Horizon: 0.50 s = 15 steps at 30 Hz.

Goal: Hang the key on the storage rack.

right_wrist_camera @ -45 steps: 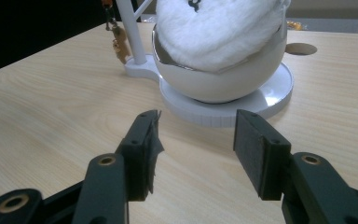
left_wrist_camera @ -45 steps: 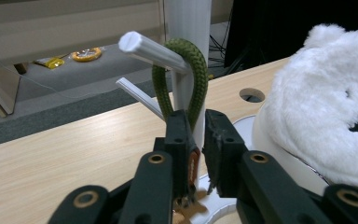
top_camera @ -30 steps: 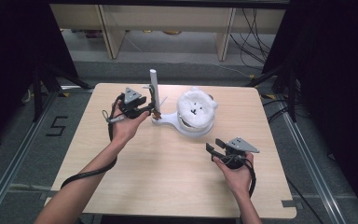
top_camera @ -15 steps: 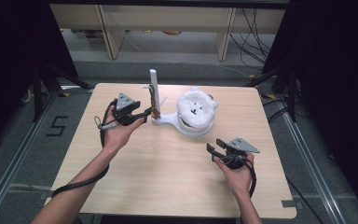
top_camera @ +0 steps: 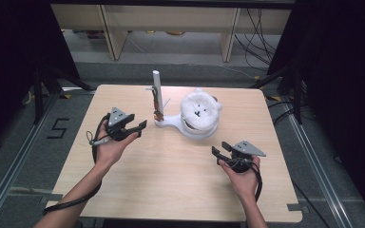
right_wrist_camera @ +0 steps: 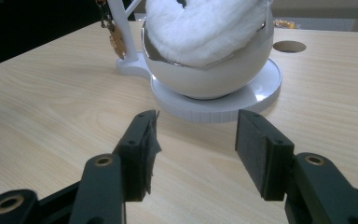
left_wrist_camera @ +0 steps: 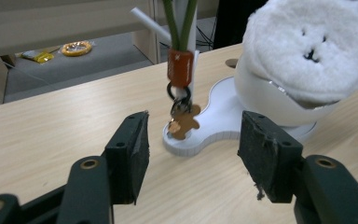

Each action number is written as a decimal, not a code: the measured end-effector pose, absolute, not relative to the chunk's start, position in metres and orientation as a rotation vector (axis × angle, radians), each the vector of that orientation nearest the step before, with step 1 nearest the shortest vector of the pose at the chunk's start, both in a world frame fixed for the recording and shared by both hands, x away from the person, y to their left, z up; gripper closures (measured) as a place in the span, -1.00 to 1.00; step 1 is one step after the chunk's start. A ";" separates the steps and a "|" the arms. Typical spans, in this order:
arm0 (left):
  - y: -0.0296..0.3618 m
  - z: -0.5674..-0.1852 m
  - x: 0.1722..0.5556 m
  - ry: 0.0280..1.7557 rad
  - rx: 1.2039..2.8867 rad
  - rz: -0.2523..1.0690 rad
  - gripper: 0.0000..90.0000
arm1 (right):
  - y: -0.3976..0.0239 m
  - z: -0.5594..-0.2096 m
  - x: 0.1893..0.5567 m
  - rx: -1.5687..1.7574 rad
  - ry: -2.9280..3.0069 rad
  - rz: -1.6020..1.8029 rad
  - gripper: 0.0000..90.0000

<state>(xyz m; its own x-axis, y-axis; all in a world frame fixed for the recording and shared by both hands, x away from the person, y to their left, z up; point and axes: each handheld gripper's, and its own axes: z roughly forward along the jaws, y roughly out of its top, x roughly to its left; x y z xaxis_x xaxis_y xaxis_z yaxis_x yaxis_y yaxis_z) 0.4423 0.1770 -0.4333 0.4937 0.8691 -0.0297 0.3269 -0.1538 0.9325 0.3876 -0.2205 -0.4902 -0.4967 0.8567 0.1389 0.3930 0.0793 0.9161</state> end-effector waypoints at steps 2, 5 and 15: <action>0.184 -0.439 0.437 1.023 1.711 0.657 -0.07 | -0.221 -0.490 0.388 1.236 1.926 1.400 0.10; 0.194 -0.449 0.430 1.032 1.695 0.652 -0.08 | -0.220 -0.490 0.387 1.249 1.934 1.404 0.09; 0.216 -0.481 0.407 1.064 1.653 0.639 -0.12 | -0.219 -0.492 0.387 1.248 1.933 1.404 0.08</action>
<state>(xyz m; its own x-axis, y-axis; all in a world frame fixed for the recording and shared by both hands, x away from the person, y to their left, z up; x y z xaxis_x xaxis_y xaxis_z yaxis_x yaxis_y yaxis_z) 0.4075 0.2159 -0.4805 0.4680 0.8793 -0.0880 0.3357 -0.0849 0.9381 0.3869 -0.2188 -0.4922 -0.4940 0.8565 0.1493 0.4071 0.0762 0.9102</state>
